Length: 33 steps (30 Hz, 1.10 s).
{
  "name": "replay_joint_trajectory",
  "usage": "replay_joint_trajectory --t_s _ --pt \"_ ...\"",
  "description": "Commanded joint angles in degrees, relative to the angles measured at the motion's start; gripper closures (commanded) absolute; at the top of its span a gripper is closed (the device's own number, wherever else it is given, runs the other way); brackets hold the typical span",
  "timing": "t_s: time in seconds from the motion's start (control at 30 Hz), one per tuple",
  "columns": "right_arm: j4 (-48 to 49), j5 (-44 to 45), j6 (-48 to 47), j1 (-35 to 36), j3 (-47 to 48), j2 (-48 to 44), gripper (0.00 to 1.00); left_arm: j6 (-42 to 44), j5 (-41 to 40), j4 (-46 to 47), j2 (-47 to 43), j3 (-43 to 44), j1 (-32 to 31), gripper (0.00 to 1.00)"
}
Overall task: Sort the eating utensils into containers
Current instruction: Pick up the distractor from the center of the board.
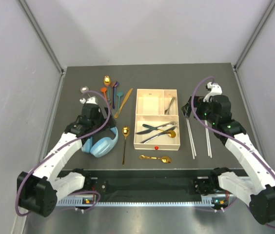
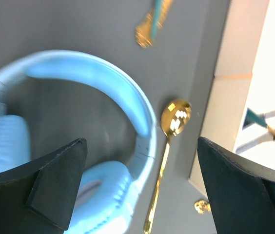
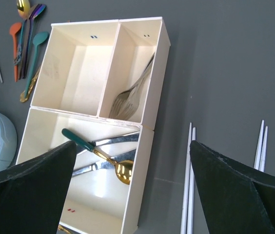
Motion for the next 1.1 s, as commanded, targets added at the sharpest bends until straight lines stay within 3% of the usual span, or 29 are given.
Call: replay_joint_trajectory --t_s 0.0,0.17,0.57,0.67,0.73,0.8,0.9,0.93,1.07 --pt "3.9 -1.3 0.5 1.0 0.3 -0.3 0.0 -1.3 -2.2 -0.7 2.2 0.2 -4.9 0.01" --pt "4.1 -1.2 0.5 1.0 -0.5 -0.9 0.0 -4.7 -8.2 0.2 7.6 -2.0 -8.6 0.01" --pt "4.2 1.1 0.3 0.9 -2.4 -3.2 0.0 -6.2 -11.5 5.0 16.3 -5.8 -10.8 0.06" --pt "4.3 1.0 0.5 1.0 -2.6 -3.1 0.0 -6.7 -11.9 5.4 16.6 -6.0 -12.1 0.18" --pt "4.4 0.9 0.6 0.8 -2.9 -3.1 0.0 -6.8 -12.1 5.9 16.4 -6.0 -12.5 0.38" --pt "4.5 0.9 0.7 0.9 -3.0 -3.2 0.0 -6.5 -12.0 6.0 16.0 -5.9 -12.6 0.5" --pt "4.3 0.8 0.6 0.8 -2.8 -3.1 0.0 -6.1 -12.0 5.3 15.7 -4.9 -12.8 0.8" --pt "4.3 0.9 0.6 0.9 -2.7 -3.1 0.0 -6.1 -12.7 4.0 15.5 -4.5 -12.8 0.99" --pt "4.1 0.8 0.5 0.9 -2.1 -2.4 0.0 -5.9 -13.6 1.2 11.9 -2.8 -13.0 1.0"
